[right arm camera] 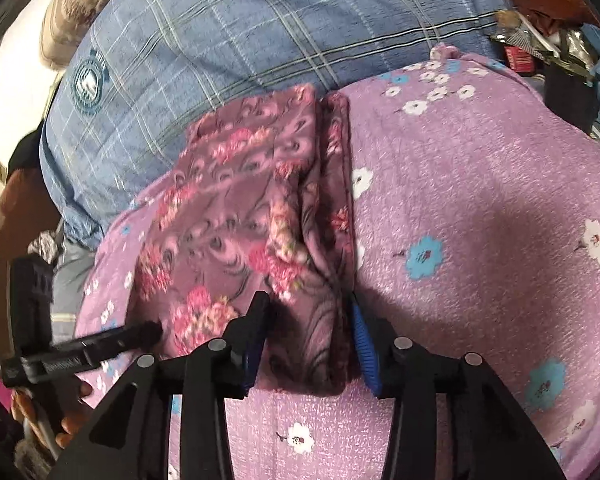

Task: Fold small clothes

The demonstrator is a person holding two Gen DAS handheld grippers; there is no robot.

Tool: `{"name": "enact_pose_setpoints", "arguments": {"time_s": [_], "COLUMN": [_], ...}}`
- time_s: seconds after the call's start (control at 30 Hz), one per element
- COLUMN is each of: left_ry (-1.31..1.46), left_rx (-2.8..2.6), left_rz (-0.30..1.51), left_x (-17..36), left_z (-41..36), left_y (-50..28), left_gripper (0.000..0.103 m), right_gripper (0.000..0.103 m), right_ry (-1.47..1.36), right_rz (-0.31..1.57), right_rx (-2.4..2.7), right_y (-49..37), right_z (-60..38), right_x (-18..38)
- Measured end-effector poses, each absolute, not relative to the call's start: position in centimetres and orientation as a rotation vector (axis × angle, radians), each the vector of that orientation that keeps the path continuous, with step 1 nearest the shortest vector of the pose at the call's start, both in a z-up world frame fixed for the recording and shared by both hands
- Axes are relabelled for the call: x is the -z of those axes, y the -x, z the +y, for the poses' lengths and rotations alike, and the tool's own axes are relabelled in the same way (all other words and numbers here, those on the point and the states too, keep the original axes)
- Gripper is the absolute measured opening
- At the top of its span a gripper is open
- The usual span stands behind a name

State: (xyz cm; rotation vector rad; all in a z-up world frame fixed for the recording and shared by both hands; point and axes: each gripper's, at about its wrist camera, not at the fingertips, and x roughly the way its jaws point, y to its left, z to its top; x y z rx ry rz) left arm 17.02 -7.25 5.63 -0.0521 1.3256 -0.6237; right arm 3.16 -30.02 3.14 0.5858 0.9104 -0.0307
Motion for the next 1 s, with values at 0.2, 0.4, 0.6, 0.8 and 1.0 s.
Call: {"name": "enact_pose_setpoints", "arguments": {"time_s": [0.2,0.4,0.6,0.8,1.0], "left_ry": [0.046,0.060,0.233,0.260,0.320], "left_rx": [0.611,0.698,0.761,0.711,0.727], "left_rz": [1.334,1.356,1.315,1.385,1.442], "left_x": [-5.5,-4.8,-6.4,-4.6,-3.0], "left_z": [-6.9,-5.5,-3.4,-5.3,-7.4], "left_y": [-17.4,-18.0,-21.8,-26.2,-29.0], "left_gripper": [0.071,0.071,0.071,0.071,0.071], "right_gripper": [0.008,0.016,0.042,0.054,0.054], "right_ry": [-0.467,-0.462,-0.645,-0.786,-0.861], "right_rz": [0.785,0.915,0.758,0.807,0.863], "right_rx": [0.016,0.036,0.057,0.054,0.050], "right_y": [-2.0,-2.6,-4.1,-10.8,-14.7], "right_z": [-29.2,-29.6,-34.0,-36.3,-37.0], "right_x": [-6.7,-3.7,-7.1,-4.9,-1.2]}}
